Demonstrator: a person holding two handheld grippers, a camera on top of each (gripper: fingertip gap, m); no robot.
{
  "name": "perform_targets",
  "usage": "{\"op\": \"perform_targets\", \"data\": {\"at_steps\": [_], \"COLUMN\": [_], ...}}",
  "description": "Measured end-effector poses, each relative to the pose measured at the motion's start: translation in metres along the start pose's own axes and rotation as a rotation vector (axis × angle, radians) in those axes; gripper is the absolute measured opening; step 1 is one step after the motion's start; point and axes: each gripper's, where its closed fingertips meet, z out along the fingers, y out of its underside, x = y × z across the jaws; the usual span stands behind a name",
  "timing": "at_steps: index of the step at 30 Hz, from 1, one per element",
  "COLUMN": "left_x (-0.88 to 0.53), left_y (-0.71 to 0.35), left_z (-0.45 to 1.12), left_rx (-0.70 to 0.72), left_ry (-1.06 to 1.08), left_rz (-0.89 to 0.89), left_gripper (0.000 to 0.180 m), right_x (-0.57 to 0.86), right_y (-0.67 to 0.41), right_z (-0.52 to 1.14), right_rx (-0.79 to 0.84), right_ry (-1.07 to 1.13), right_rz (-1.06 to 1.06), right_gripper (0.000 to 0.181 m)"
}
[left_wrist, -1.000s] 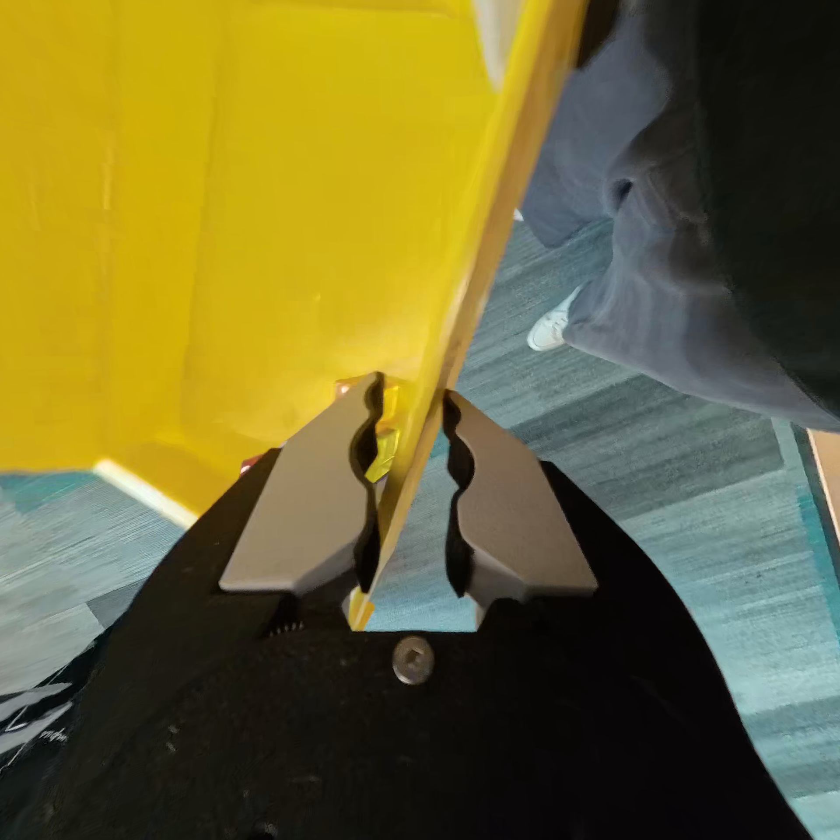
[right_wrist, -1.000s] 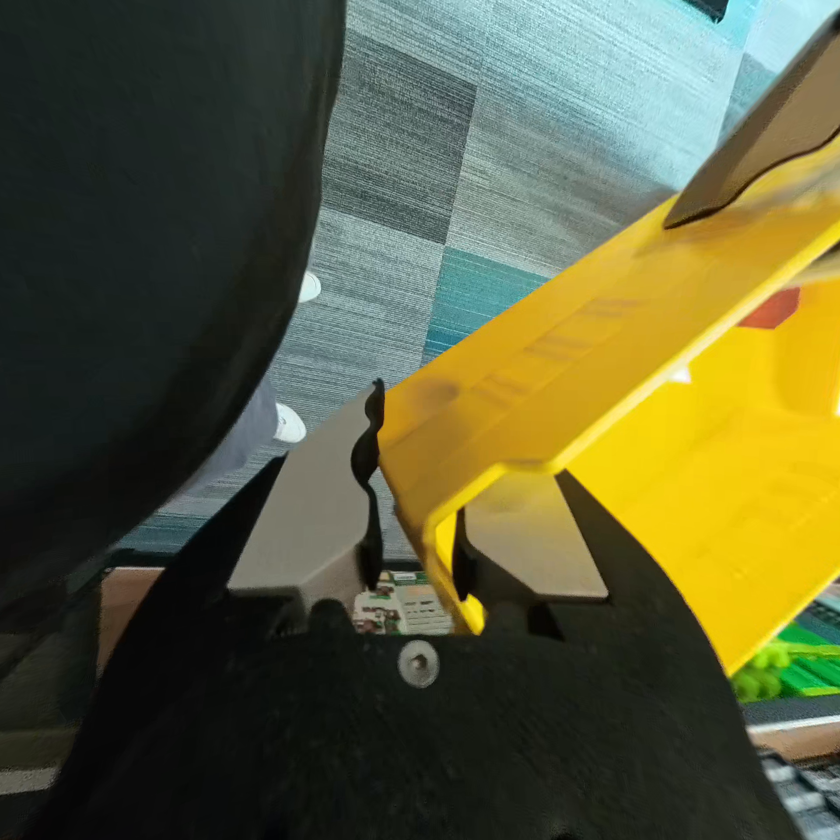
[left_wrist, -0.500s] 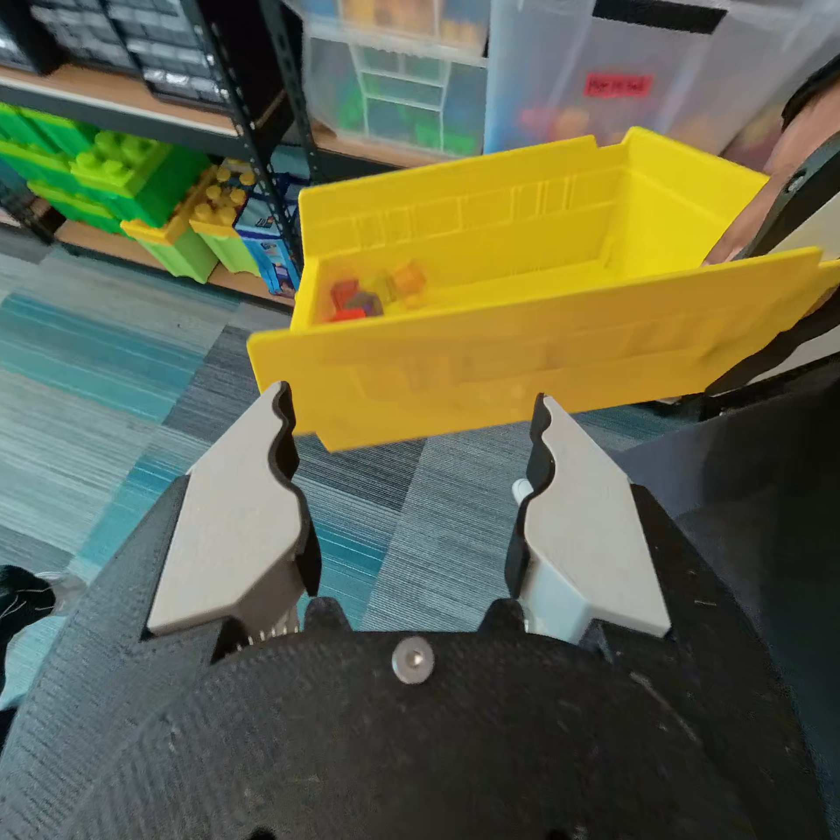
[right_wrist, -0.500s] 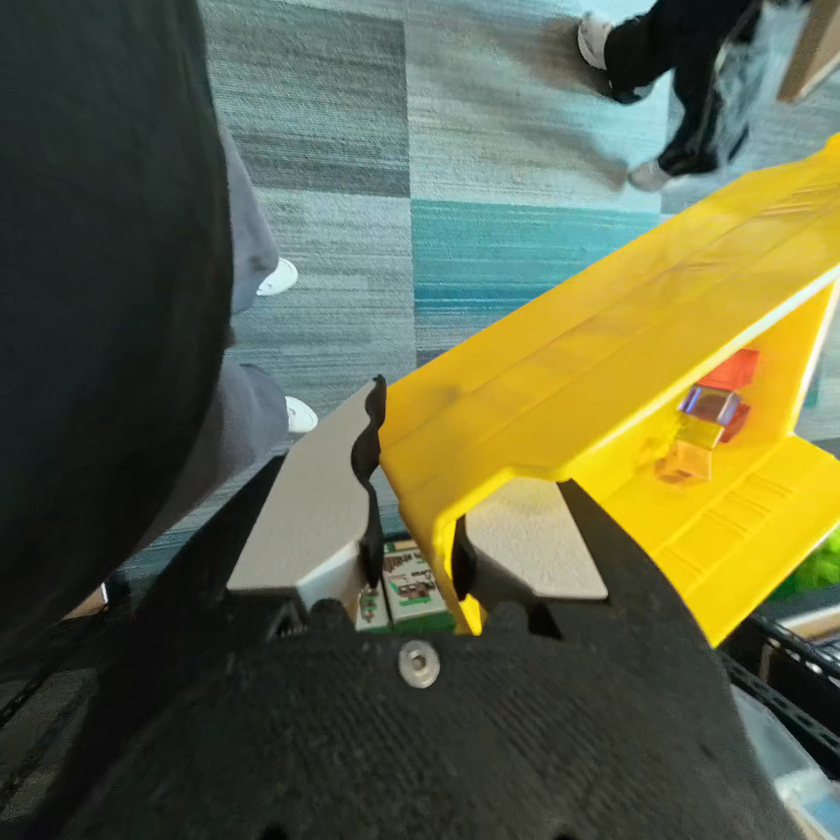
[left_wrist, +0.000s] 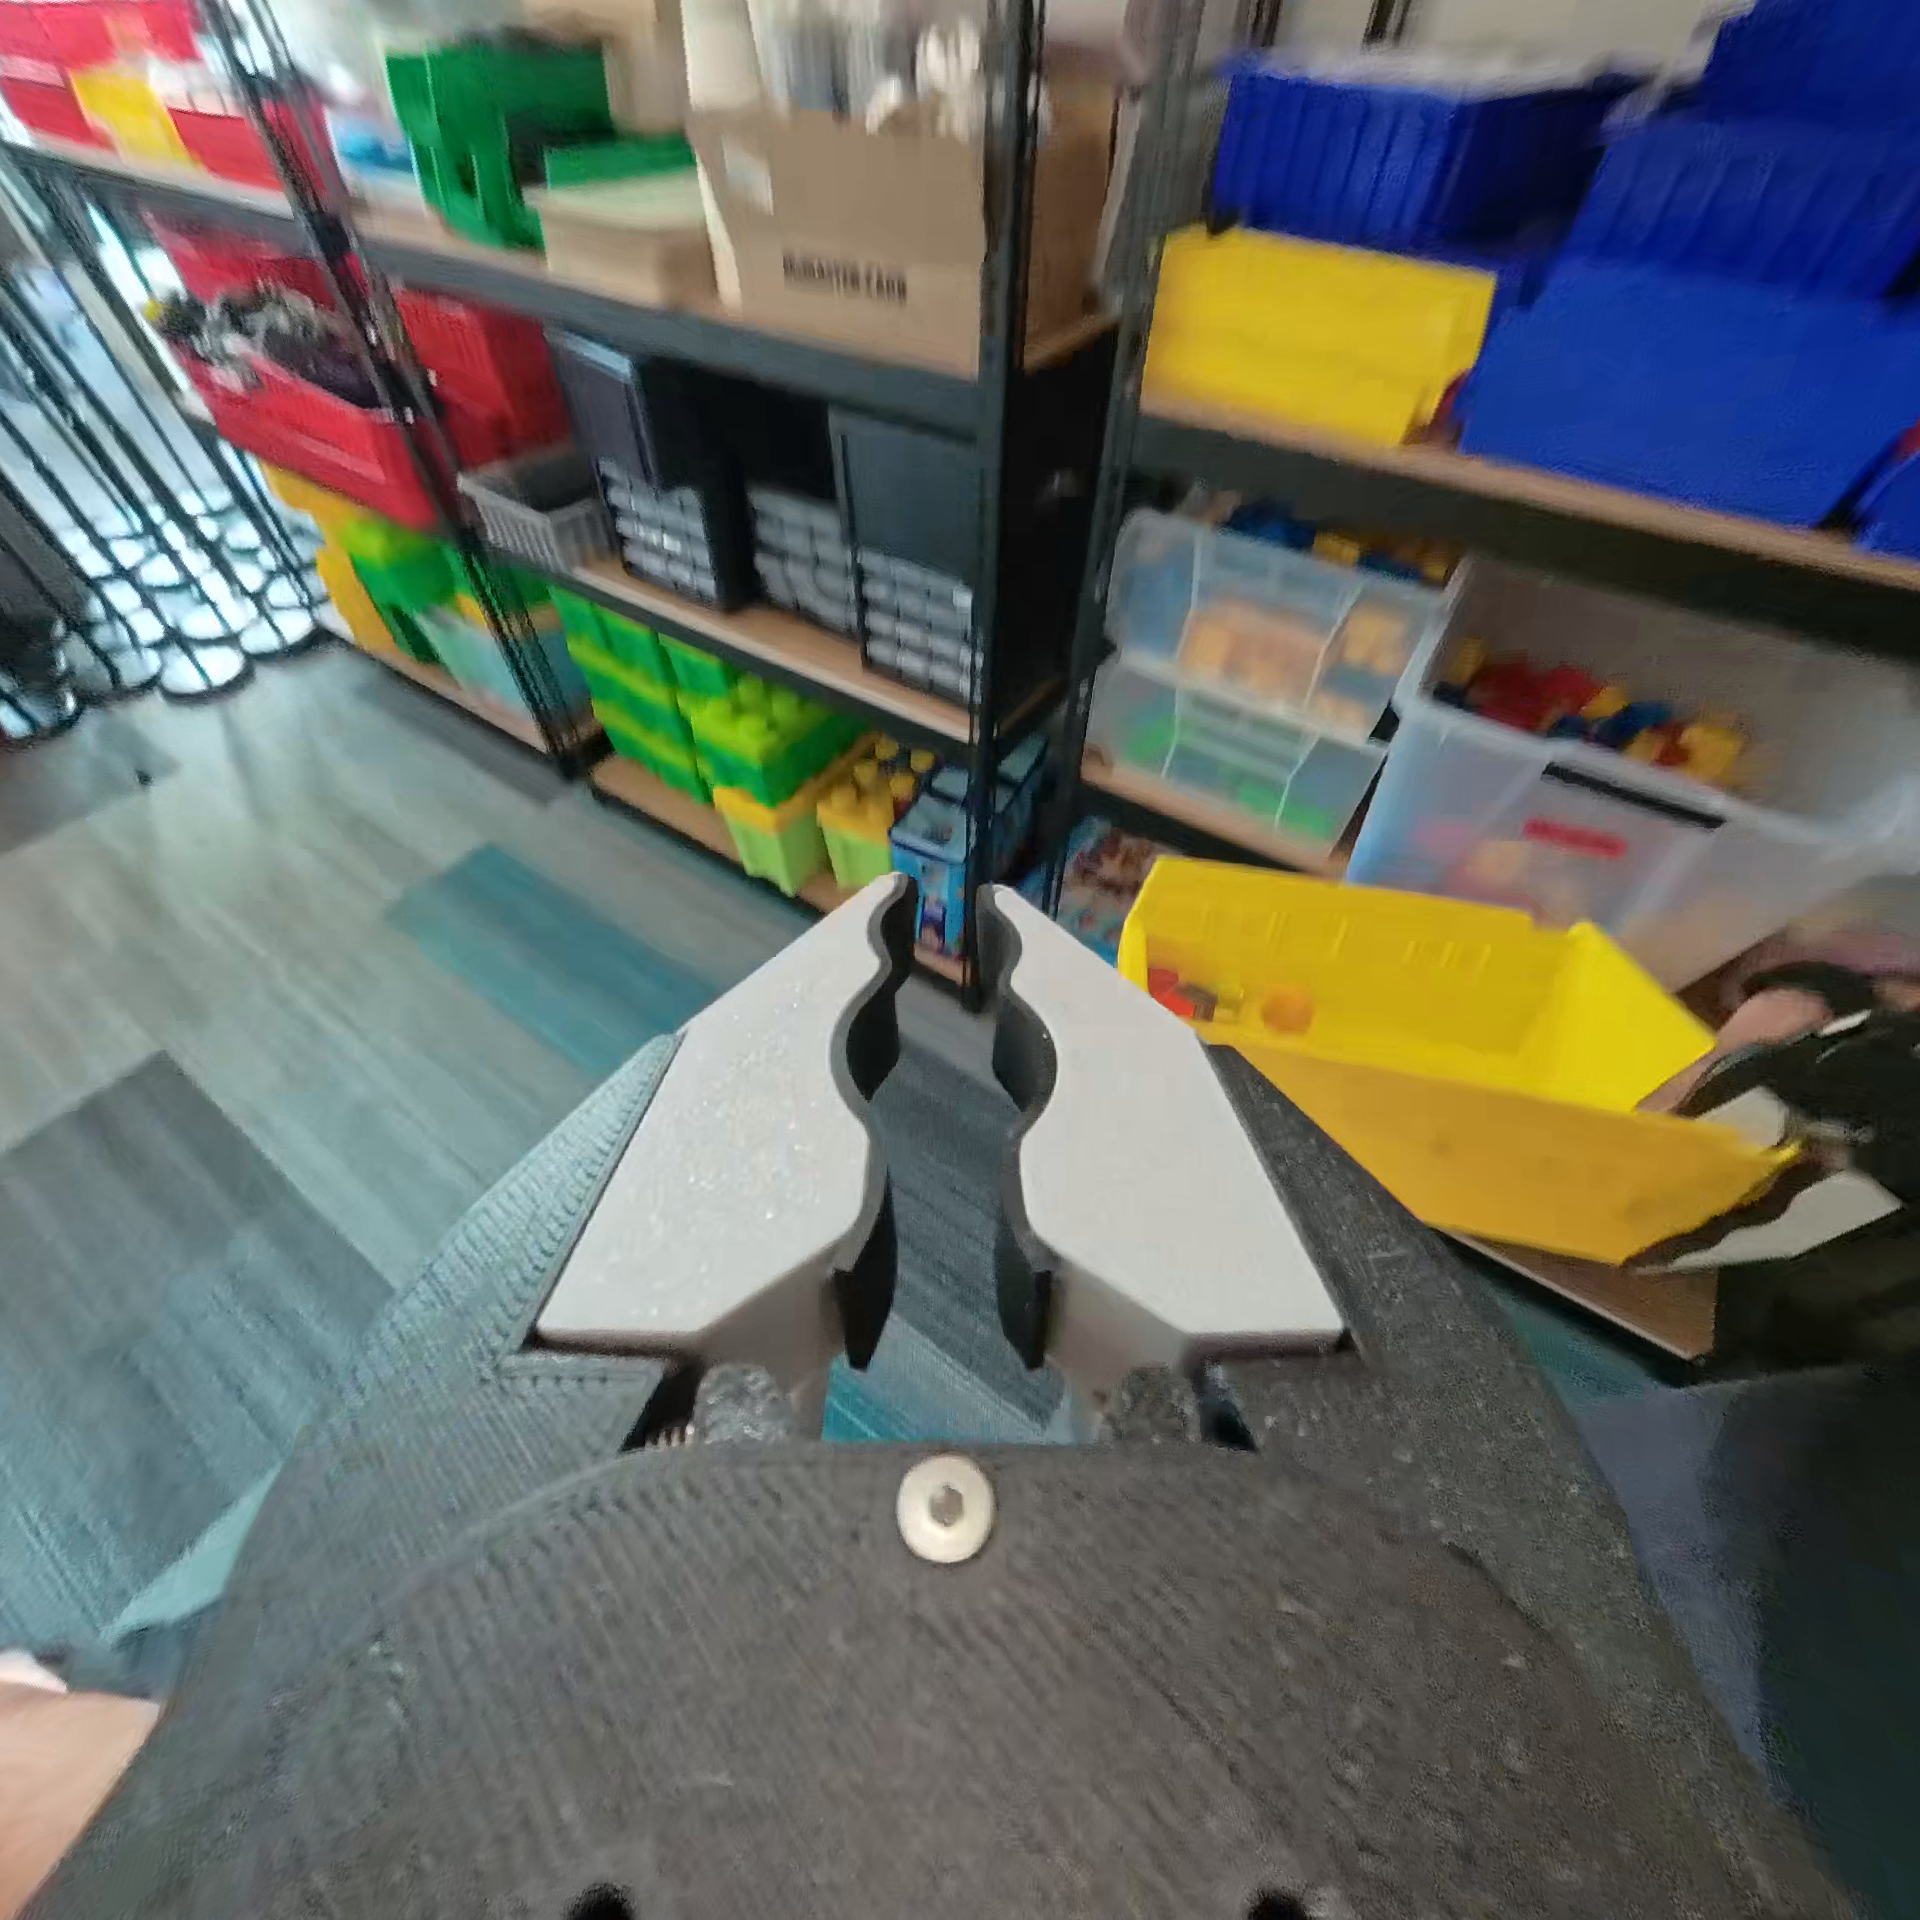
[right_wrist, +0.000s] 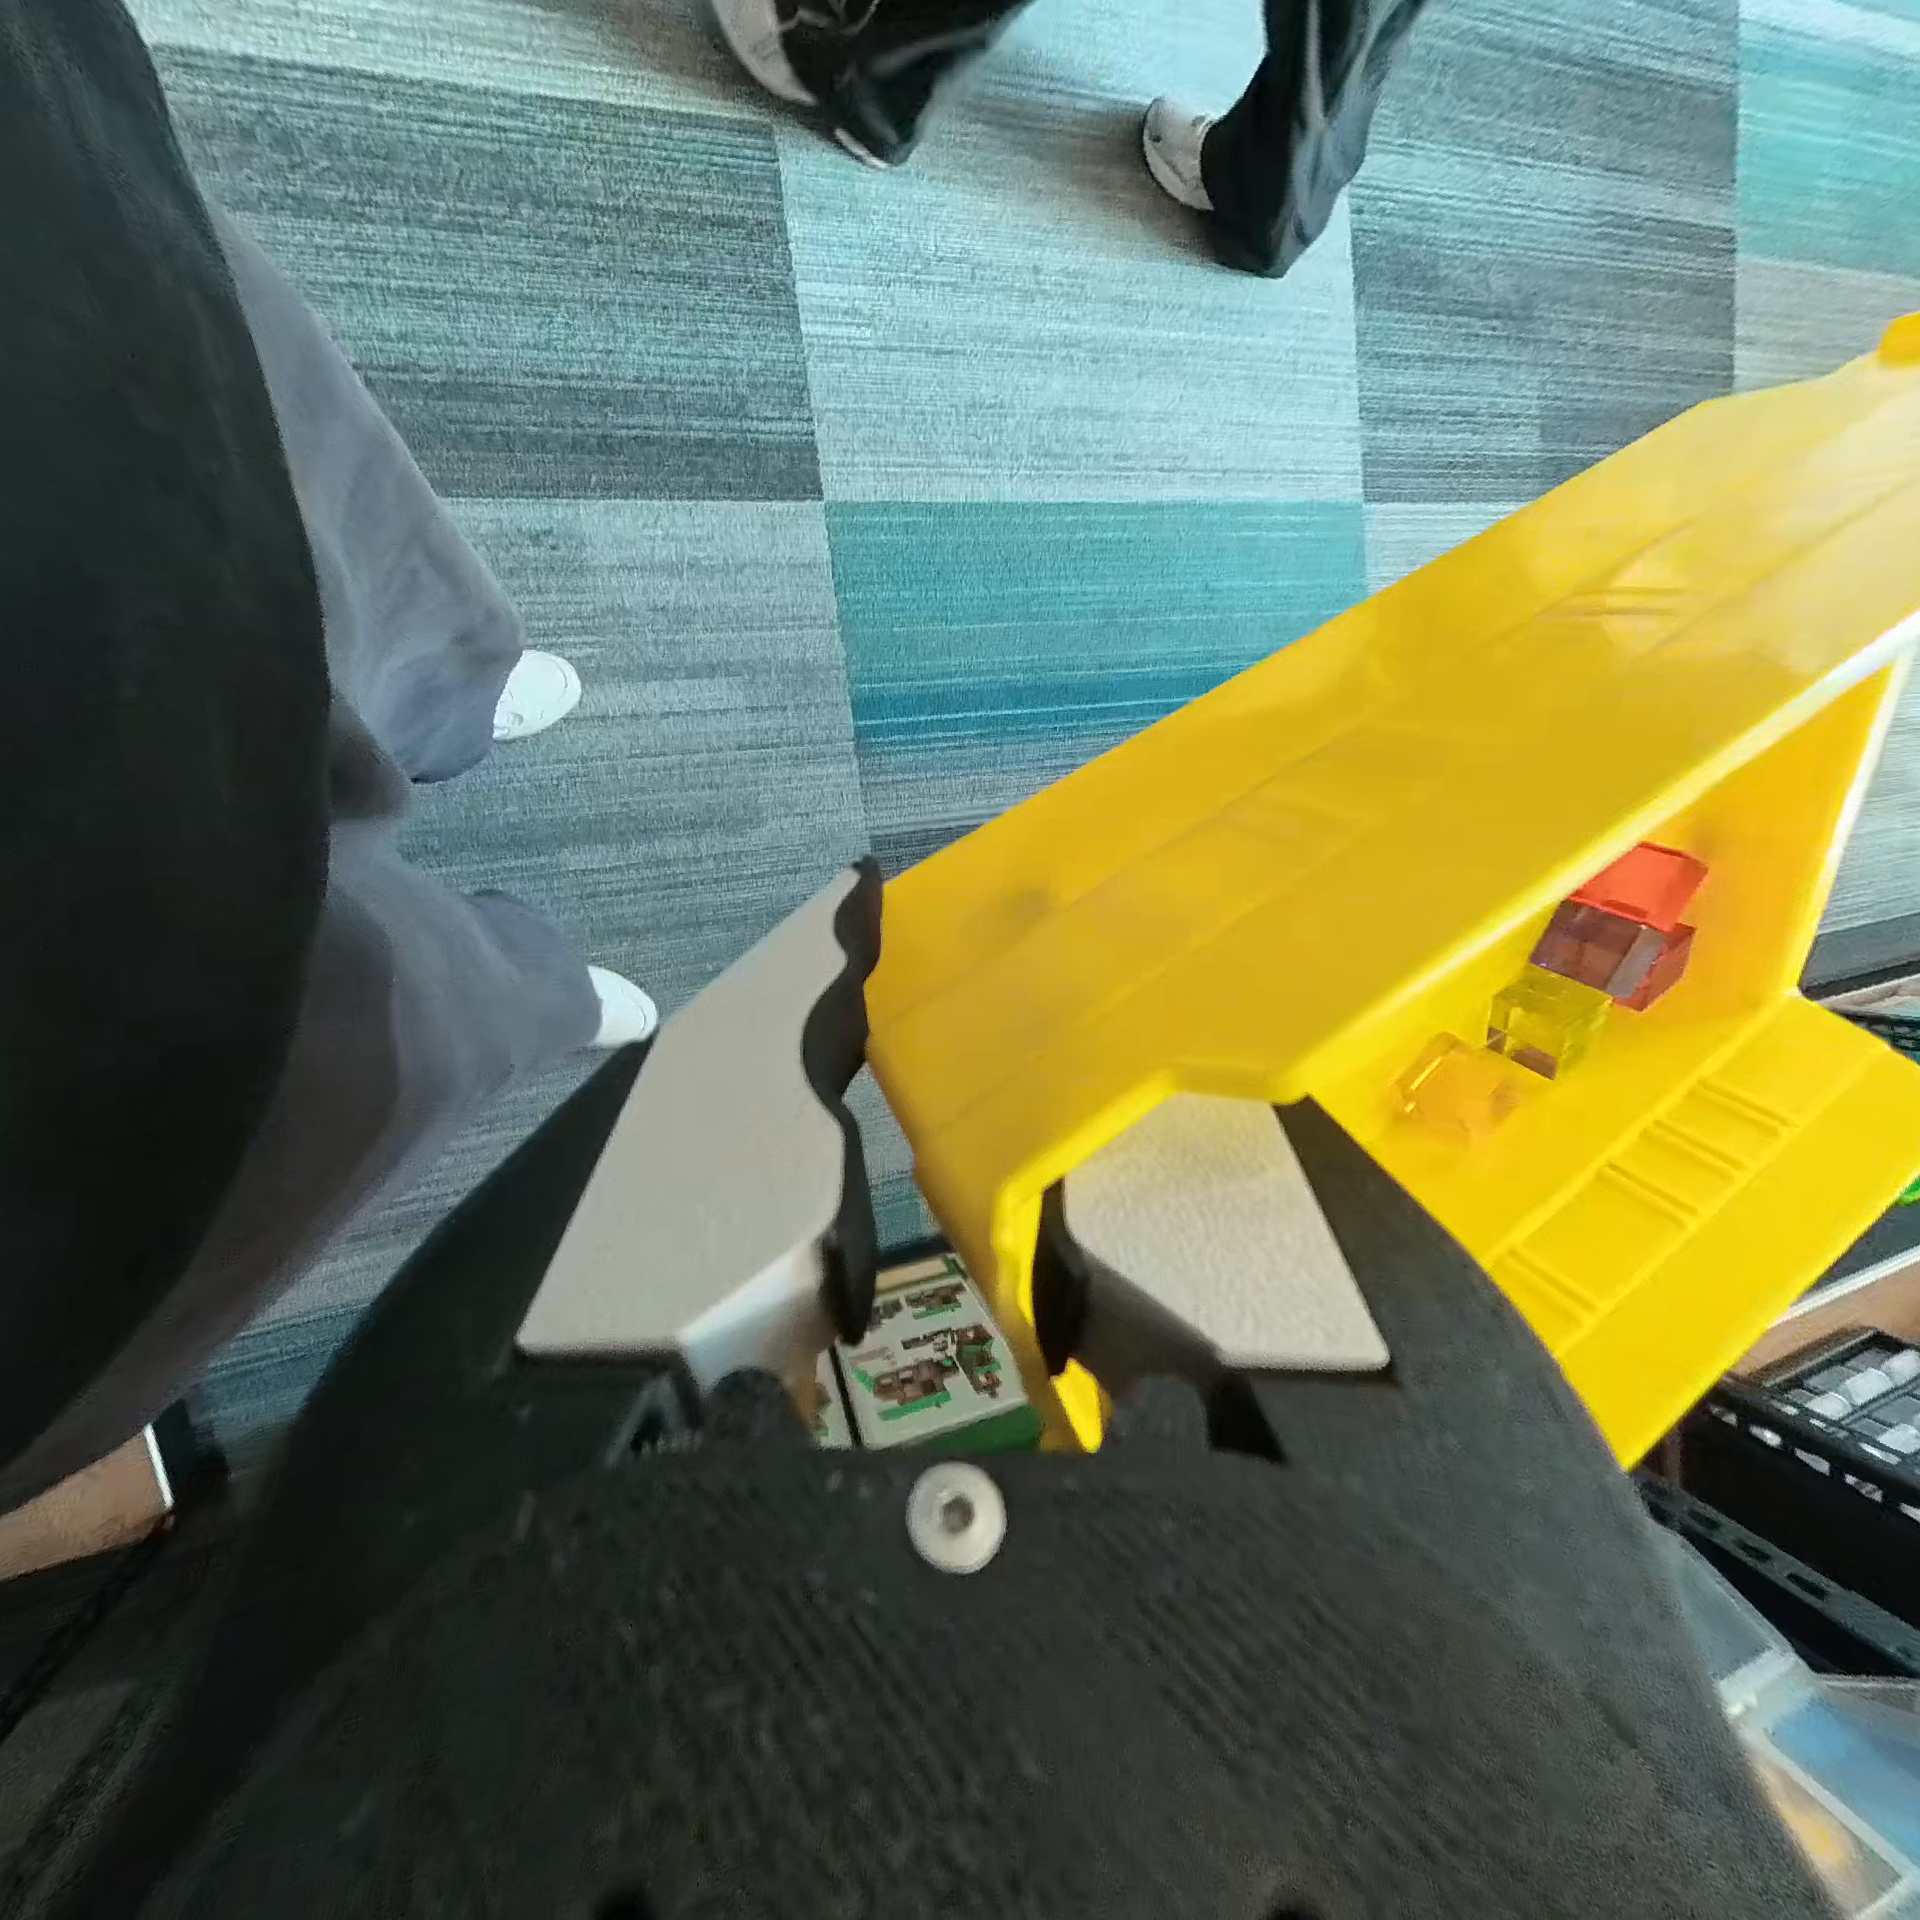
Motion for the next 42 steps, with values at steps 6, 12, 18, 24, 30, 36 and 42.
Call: {"op": "perform_targets", "data": {"at_steps": [6,12,18,24,30,36,42], "left_x": [-0.013,-0.006,0.001,0.008,0.014,0.018,0.024], "left_y": [-0.054,-0.038,-0.027,-0.032,-0.031,-0.027,-0.005], "left_z": [-0.029,-0.031,-0.034,-0.035,-0.033,-0.033,-0.028], "left_rx": [-0.035,-0.087,-0.118,-0.114,-0.121,-0.127,-0.145], "left_ry": [-0.057,-0.076,-0.094,-0.105,-0.111,-0.102,-0.056], "left_rz": [0.101,0.108,0.109,0.117,0.121,0.114,0.079], "left_gripper": [0.000,0.000,0.000,0.000,0.000,0.000,0.003], "right_x": [-0.004,-0.010,-0.016,-0.025,-0.029,-0.032,-0.031], "right_y": [-0.021,-0.026,-0.027,-0.026,-0.022,-0.022,-0.023], "right_z": [-0.005,-0.011,-0.014,-0.017,-0.023,-0.026,-0.028], "right_rx": [0.044,0.052,0.059,0.069,0.071,0.074,0.073], "right_ry": [0.020,0.021,0.022,0.023,0.031,0.041,0.062], "right_rz": [0.015,0.005,0.000,0.008,0.026,0.037,0.051], "right_gripper": [0.027,0.027,0.027,0.027,0.028,0.028,0.028]}}
